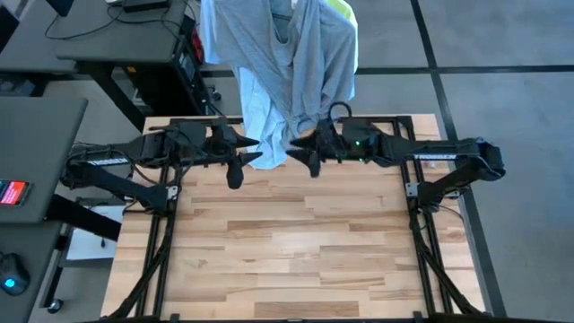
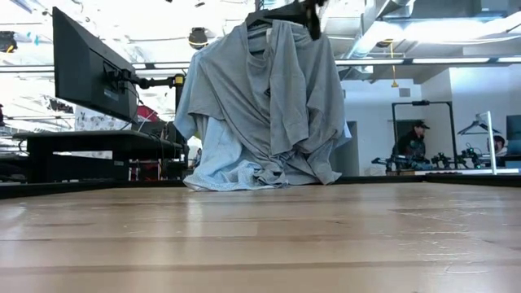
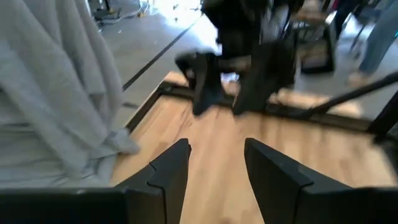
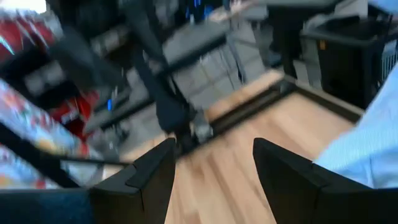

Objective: Hang clothes
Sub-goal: Unhang the gray shirt from the rack

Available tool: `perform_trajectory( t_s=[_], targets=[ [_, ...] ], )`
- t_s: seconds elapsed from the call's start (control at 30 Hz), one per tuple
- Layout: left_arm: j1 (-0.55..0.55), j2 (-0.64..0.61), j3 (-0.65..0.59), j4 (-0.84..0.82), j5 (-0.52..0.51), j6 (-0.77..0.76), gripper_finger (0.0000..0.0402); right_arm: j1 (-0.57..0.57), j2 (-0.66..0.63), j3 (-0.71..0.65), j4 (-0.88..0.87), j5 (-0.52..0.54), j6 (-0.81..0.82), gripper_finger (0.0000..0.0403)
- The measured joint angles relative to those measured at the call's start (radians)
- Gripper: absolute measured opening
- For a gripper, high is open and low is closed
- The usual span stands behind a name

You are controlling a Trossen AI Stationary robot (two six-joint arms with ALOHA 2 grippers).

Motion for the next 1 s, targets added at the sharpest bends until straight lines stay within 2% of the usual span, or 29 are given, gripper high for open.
perform_trajectory(
  t_s=[0.27, 0.43, 0.77, 0.87, 1.0],
  targets=[
    [0.044, -0.011, 0.000, -0.212, 0.060, 0.043, 0.0141, -0.051, 0.021, 0.000, 0.162, -0.002, 0.041, 0.0202],
    [0.091, -0.053, 0.001, -0.207, 0.063, 0.093, 0.0141, -0.065, 0.021, 0.000, 0.268, -0.006, 0.039, 0.0202],
    [0.127, -0.066, 0.001, -0.209, 0.062, 0.083, 0.0141, -0.104, 0.021, 0.000, 0.292, -0.005, 0.036, 0.0202],
    [0.128, -0.066, 0.001, -0.206, 0.060, 0.065, 0.0141, -0.108, 0.021, 0.000, 0.330, -0.006, -0.025, 0.0202],
    [0.128, -0.066, 0.001, -0.206, 0.060, 0.061, 0.0141, -0.106, 0.021, 0.000, 0.463, -0.005, -0.099, 0.0202]
  ],
)
